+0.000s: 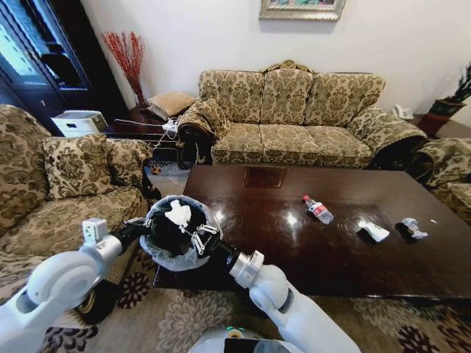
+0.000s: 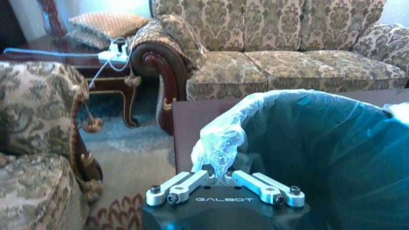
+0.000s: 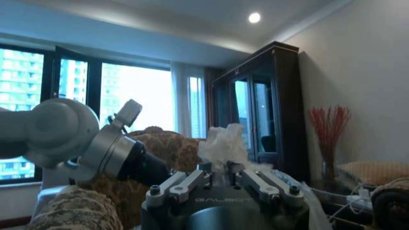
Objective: Move to the front of the table and place the trash on the table into the trash bin.
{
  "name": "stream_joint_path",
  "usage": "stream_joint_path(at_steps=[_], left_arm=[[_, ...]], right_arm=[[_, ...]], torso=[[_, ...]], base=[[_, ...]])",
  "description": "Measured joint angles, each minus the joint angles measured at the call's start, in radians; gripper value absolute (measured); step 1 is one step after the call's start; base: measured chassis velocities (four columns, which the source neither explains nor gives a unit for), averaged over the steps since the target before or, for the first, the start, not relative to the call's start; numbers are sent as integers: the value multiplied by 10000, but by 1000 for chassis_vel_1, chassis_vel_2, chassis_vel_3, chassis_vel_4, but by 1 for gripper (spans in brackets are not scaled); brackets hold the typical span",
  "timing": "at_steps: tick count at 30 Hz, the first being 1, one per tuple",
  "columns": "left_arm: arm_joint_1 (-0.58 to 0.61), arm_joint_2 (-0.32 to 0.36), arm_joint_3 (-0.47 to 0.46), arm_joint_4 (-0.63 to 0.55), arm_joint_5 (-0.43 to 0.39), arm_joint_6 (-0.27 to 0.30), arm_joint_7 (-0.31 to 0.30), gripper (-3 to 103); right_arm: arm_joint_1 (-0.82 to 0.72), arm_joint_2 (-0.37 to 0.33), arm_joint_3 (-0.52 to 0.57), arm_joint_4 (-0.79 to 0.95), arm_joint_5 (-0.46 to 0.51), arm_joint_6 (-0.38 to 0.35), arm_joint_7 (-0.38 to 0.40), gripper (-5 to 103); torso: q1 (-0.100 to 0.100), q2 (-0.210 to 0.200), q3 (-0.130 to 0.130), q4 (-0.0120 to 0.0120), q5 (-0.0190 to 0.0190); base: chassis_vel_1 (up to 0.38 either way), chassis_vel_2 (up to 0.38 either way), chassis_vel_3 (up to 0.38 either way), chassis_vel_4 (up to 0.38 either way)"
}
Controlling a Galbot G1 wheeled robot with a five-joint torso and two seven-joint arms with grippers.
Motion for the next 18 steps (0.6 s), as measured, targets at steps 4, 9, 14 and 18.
stream_joint_path(at_steps=[4,9,14,18], left_arm=[[-6,287,-164,36,-152,30,6,1],[4,460,-264,36,-258,78,10,1],[62,477,-297,-20,-269,117,31,1],[80,546,-322,-22,-269,120,46,1]], right_arm=[[-199,-161,177,251,-44,69,40,25],[-305,-195,262,421,-114,278,145,46],[-332,-204,265,439,-113,406,233,62],[-334,-202,263,501,-96,378,261,73]], torso=[[0,-1,0,-2,1],[0,-2,0,-1,0],[0,-2,0,0,1],[0,-2,0,0,1]], base=[[0,0,0,0],[0,0,0,0],[0,0,0,0],[0,0,0,0]])
